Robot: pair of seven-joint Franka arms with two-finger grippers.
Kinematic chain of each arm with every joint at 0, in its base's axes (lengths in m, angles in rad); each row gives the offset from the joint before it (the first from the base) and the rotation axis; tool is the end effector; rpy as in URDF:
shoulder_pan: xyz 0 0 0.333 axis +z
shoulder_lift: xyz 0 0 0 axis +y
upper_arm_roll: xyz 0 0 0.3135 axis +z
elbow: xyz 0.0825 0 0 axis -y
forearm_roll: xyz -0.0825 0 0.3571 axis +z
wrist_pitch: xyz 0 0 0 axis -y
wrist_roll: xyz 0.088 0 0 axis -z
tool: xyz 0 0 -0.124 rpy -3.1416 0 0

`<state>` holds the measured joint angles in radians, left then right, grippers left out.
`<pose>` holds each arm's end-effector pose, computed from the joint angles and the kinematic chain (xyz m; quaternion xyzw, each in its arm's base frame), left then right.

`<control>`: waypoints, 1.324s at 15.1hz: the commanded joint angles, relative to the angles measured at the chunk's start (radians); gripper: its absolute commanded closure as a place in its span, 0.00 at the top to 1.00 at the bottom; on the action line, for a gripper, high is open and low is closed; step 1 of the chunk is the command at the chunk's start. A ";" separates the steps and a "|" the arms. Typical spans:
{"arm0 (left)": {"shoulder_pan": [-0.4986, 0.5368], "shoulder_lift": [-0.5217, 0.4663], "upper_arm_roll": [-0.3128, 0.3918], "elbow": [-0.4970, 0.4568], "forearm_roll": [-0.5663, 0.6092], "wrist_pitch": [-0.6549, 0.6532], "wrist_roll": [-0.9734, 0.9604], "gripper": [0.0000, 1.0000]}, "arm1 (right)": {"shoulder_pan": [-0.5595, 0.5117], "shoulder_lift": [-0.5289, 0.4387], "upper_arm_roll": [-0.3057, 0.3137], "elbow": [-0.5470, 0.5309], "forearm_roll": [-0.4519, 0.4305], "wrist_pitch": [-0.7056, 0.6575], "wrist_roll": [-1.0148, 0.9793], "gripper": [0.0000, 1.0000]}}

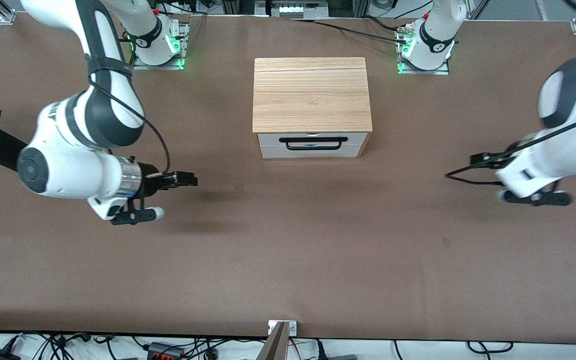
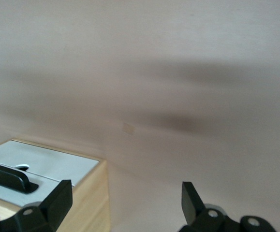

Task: Close drawer with both arms simultaneously

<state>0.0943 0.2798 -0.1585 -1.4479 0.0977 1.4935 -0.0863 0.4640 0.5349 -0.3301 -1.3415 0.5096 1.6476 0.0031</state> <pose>0.5880 -0.0143 0.4980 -0.9930 -0.0096 0.1127 0.0354 0.6335 0.1855 0.4105 -0.9808 -0.0325 0.1095 0.1581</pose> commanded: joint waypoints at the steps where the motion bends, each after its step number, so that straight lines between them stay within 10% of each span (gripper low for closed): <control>1: -0.128 -0.180 0.195 -0.133 -0.120 0.019 -0.006 1.00 | -0.016 -0.025 -0.084 0.060 -0.016 -0.135 -0.005 1.00; 4: -0.134 -0.350 0.212 -0.320 -0.118 0.221 0.007 1.00 | -0.015 -0.049 -0.202 0.082 -0.017 -0.189 -0.006 1.00; 12: -0.169 -0.352 0.220 -0.213 -0.032 0.123 0.017 1.00 | -0.036 -0.098 -0.294 0.094 -0.026 -0.173 -0.005 1.00; 16: -0.185 -0.350 0.226 -0.210 -0.044 0.111 0.017 1.00 | -0.065 -0.228 -0.123 0.026 -0.428 -0.123 -0.006 1.00; 20: -0.192 -0.349 0.232 -0.201 -0.044 0.091 0.019 1.00 | -0.247 -0.413 0.112 -0.209 -0.485 -0.094 -0.005 1.00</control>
<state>-0.0819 -0.0685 0.0550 -1.6702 0.0433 1.6116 -0.0833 0.3251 0.2583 -0.3479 -1.3816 0.0518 1.5133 -0.0003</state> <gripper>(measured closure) 0.000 0.000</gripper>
